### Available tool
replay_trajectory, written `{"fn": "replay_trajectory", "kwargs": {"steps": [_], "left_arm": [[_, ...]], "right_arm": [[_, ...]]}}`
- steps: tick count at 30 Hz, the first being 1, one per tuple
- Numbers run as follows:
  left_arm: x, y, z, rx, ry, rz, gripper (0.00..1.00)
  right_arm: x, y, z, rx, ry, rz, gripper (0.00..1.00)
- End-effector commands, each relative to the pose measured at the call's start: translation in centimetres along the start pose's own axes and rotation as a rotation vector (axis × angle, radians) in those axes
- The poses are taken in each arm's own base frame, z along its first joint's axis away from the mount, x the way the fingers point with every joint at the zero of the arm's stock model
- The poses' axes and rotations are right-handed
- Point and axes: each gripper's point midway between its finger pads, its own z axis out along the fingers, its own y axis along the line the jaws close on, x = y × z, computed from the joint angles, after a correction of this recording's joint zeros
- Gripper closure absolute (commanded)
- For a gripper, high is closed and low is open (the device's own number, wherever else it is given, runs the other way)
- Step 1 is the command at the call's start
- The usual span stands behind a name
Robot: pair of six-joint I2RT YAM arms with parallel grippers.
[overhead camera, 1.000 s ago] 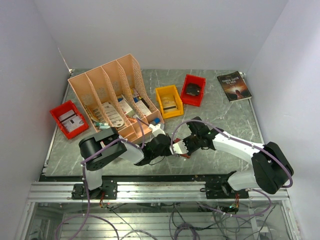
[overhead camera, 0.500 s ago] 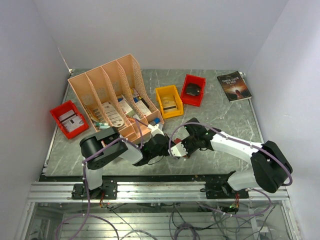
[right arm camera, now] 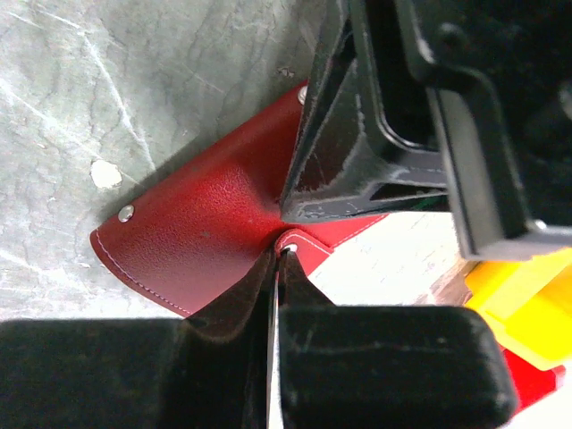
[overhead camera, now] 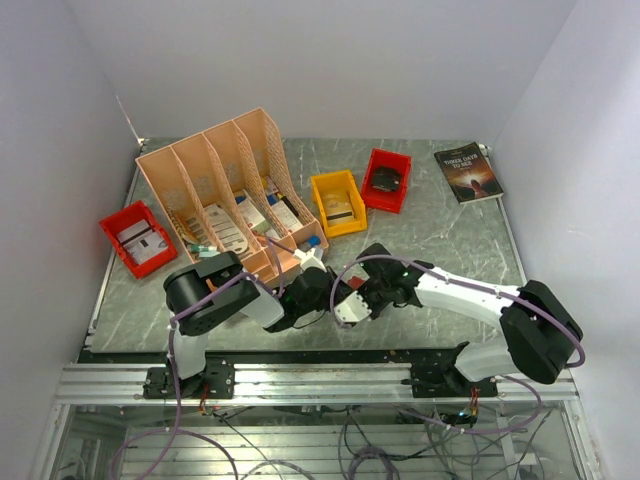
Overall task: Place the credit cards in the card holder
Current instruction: Close the card holder at the center of the board, then reset both arms
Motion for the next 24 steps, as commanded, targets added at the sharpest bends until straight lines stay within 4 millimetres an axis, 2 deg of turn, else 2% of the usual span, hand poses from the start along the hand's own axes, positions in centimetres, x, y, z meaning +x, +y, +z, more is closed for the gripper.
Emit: {"fn": "replay_trajectory", "kwargs": {"steps": [1,4,6,10,13,16,18,22,24], "left_arm": [[-0.1,2.2,-0.1,-0.043,0.003,0.003,0.87],[-0.3,2.1,-0.2,-0.040,0.001,0.015,0.86],[-0.6,1.9,-0.4,-0.043,-0.004,0.035,0.86],[-1.5,0.7,-1.0,-0.046,-0.023,0.103,0.83],[-2.3,-0.1,-1.9,-0.046,-0.044,0.160,0.80],[-3.7,-1.1,-3.4,-0.035,-0.097,0.222,0.71],[-4.7,-1.5,-4.9,-0.029,-0.138,0.265,0.66],[-7.4,-4.1,-8.4,-0.002,-0.238,0.382,0.59],[-9.2,-5.6,-10.6,-0.005,-0.297,0.452,0.47]], "right_arm": [[-1.4,9.2,2.0,-0.320,-0.053,0.032,1.00],[-1.8,8.0,1.9,-0.282,-0.063,0.085,1.00],[-2.0,6.0,1.6,-0.222,-0.070,0.146,0.90],[-1.7,0.7,-0.9,-0.039,-0.125,0.281,0.69],[-0.8,-2.0,-3.3,0.075,-0.153,0.358,0.59],[-0.5,-3.9,-6.3,0.172,-0.206,0.431,0.52],[0.1,-5.0,-8.1,0.225,-0.225,0.494,0.49],[1.3,-7.4,-12.3,0.333,-0.280,0.663,0.41],[2.5,-9.1,-15.1,0.404,-0.301,0.749,0.35]]}}
